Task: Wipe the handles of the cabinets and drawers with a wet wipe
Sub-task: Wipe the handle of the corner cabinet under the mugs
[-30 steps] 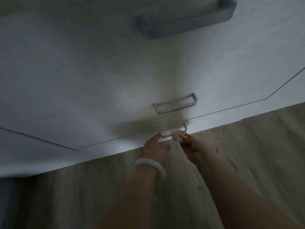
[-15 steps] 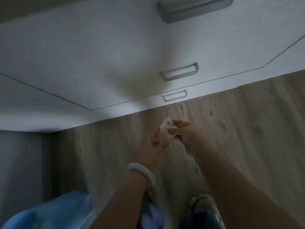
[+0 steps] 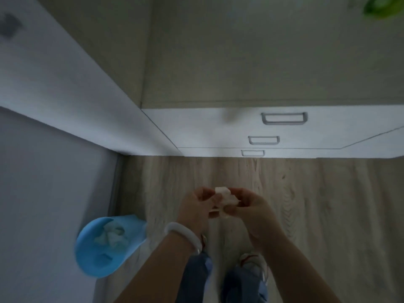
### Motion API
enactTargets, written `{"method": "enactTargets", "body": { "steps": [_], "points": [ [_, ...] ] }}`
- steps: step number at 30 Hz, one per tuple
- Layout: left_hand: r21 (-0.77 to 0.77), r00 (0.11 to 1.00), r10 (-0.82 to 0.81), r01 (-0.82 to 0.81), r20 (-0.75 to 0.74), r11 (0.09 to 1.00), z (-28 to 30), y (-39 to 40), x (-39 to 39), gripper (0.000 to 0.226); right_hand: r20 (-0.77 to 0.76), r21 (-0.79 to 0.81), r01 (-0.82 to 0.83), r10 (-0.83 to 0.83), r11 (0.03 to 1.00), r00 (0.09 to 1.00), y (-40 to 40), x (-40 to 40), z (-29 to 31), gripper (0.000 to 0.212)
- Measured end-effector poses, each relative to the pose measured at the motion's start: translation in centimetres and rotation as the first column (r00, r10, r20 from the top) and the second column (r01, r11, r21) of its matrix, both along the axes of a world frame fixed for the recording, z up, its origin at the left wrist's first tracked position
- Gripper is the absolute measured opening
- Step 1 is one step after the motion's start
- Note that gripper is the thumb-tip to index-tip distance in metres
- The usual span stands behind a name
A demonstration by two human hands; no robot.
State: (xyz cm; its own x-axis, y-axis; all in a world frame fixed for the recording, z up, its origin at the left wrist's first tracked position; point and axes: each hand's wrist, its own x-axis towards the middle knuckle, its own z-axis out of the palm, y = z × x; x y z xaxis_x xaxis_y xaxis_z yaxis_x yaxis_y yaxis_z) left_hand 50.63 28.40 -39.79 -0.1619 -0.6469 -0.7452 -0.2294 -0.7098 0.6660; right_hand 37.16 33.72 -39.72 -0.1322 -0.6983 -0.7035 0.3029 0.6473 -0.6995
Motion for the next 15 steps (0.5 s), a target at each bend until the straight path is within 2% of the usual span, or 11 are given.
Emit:
{"method": "enactTargets", "body": {
  "steps": [3,7,11,14,15],
  "points": [
    [-0.064,0.997,0.073,-0.073,0.004,0.995,5.9,-0.5,1.1,0.012,-0.033,-0.063,-0.055,0.053,0.997,0.998,-1.2,0.5,6.5,0.018],
    [-0.186,0.991,0.13,-0.128,0.001,0.974,14.6,-0.2,2.4,0.005,-0.162,-0.118,-0.114,0.094,0.986,0.982,-3.1,1.7,14.9,0.007],
    [-0.274,0.97,0.241,-0.236,-0.015,0.932,21.5,0.4,3.8,0.006,-0.158,-0.148,-0.125,0.102,0.981,0.982,-4.6,3.3,21.6,0.002],
    [-0.33,0.969,0.247,-0.234,-0.003,0.915,25.5,0.6,4.7,0.041,-0.12,-0.178,-0.153,0.133,0.972,0.984,-5.4,4.7,25.1,0.006],
    [-0.322,0.968,0.25,-0.242,-0.015,0.916,26.4,0.6,5.2,0.046,-0.101,-0.182,-0.164,0.148,0.969,0.984,-5.7,5.4,26.3,0.008]
  ]
}}
